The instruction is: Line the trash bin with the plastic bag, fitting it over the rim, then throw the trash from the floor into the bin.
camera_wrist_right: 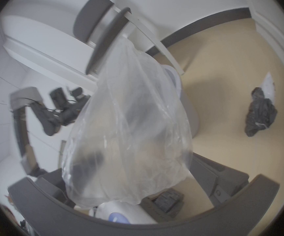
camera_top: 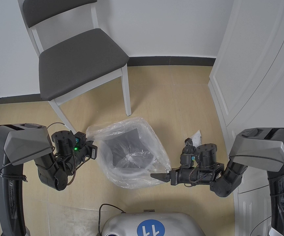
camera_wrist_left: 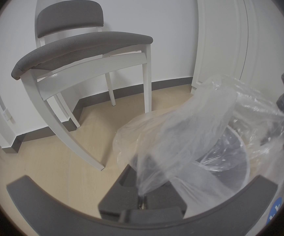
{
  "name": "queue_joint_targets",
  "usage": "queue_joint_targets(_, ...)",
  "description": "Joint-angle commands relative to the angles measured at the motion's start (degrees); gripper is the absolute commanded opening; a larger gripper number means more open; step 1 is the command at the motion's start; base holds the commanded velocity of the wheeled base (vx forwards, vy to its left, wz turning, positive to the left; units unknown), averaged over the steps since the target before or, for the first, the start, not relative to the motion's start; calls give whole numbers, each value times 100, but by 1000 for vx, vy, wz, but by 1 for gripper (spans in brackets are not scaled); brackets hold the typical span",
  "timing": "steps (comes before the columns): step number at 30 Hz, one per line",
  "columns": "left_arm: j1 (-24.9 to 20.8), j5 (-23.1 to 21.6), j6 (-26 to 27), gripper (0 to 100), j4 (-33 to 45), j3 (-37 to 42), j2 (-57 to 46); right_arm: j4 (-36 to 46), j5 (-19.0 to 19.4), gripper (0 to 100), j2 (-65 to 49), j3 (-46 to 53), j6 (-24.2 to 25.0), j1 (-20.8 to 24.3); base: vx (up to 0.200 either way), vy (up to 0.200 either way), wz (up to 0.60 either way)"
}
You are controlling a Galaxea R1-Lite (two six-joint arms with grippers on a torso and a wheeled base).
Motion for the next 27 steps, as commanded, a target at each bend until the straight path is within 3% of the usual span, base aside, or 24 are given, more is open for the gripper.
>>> queue_joint_targets(1, 31, 51, 138, 0, -13, 35, 2, -1457, 1901, 100, -35, 1015, 294, -1069, 0, 0, 0)
queue_joint_targets(3, 39, 87, 182, 0, -4, 35, 28, -2468, 2147, 100, 378, 1200, 461, -1218, 0, 0, 0)
queue_joint_targets(6, 119, 87, 270, 0, 22, 26, 99, -2485, 2165, 100, 668, 1182, 724, -1288, 0, 0, 0)
queue_joint_targets(20, 277, 7, 542, 0, 84, 237, 108, -2485, 2472, 100, 677, 1147, 733, -1877, 0, 0, 0)
queue_joint_targets(27, 224, -1, 542, 0, 57, 378, -112, -2485, 2402, 100, 387, 1094, 786, -1877, 0, 0, 0)
